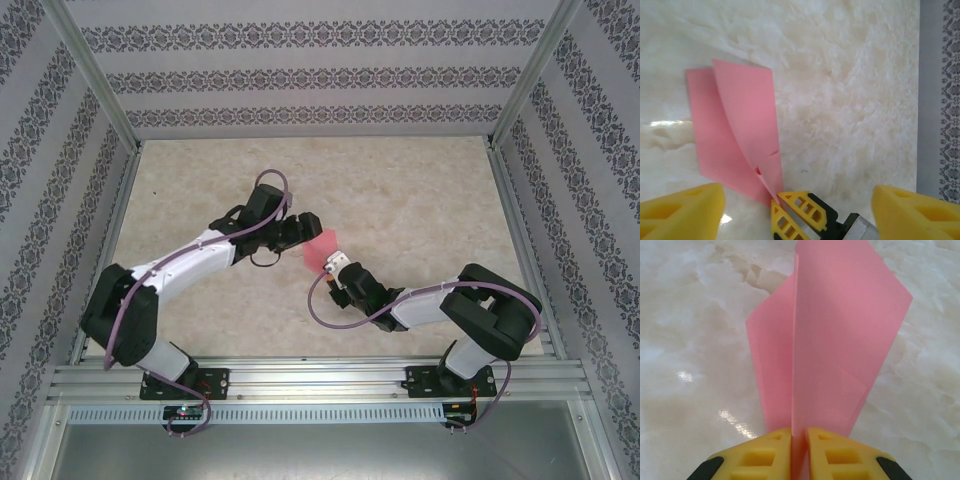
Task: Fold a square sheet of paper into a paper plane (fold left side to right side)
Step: Fourth fold the wing at the center of the table.
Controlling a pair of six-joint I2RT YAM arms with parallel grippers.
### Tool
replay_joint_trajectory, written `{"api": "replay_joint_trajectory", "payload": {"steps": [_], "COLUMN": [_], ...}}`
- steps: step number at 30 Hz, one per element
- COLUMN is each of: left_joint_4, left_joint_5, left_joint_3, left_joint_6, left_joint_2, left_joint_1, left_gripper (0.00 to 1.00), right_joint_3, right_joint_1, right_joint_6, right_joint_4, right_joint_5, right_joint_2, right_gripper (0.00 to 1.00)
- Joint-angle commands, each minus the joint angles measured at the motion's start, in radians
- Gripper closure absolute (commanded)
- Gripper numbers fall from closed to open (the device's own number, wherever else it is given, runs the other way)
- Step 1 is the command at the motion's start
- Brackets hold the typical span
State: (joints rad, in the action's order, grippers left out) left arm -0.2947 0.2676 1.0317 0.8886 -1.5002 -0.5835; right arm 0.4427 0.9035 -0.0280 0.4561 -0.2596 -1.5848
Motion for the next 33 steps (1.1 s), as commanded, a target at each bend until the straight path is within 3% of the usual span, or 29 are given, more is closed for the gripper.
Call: {"api": "replay_joint_trajectory", "payload": {"steps": [1, 9, 17, 22, 33], "left_joint_4": [-0.046, -0.027, 0.186, 0.269, 0.257], "left_joint_5": [-0.081, -0.111, 0.009, 0.068, 0.059], "left_joint_3": [-0.042, -0.156, -0.297, -0.255, -0.145], "left_joint_6": [-0.044, -0.043, 0.015, 0.031, 0.042], "left_joint_2": [0.081, 0.170, 0.115, 0.005, -0.147], "left_joint_1": [0.013, 0.019, 0.016, -0.021, -0.052], "left_gripper": [0.16, 0.15, 0.38, 0.48, 0.61], "right_joint_3": [0.011, 0.008, 0.001, 0.005, -0.022], "right_joint_1": [-0.015, -0.028, -0.046, -0.057, -0.109], "right_joint_6": [-0.018, -0.031, -0.049, -0.058, -0.089], "right_joint_4": [-0.006, -0.012, -0.016, -0.018, 0.010], "right_joint_5": [0.027, 0.067, 0.113, 0.143, 0.225], "right_joint_2": [-0.004, 0.004, 0.020, 0.015, 0.037], "right_gripper": [0.85, 0.85, 0.85, 0.85, 0.85]}}
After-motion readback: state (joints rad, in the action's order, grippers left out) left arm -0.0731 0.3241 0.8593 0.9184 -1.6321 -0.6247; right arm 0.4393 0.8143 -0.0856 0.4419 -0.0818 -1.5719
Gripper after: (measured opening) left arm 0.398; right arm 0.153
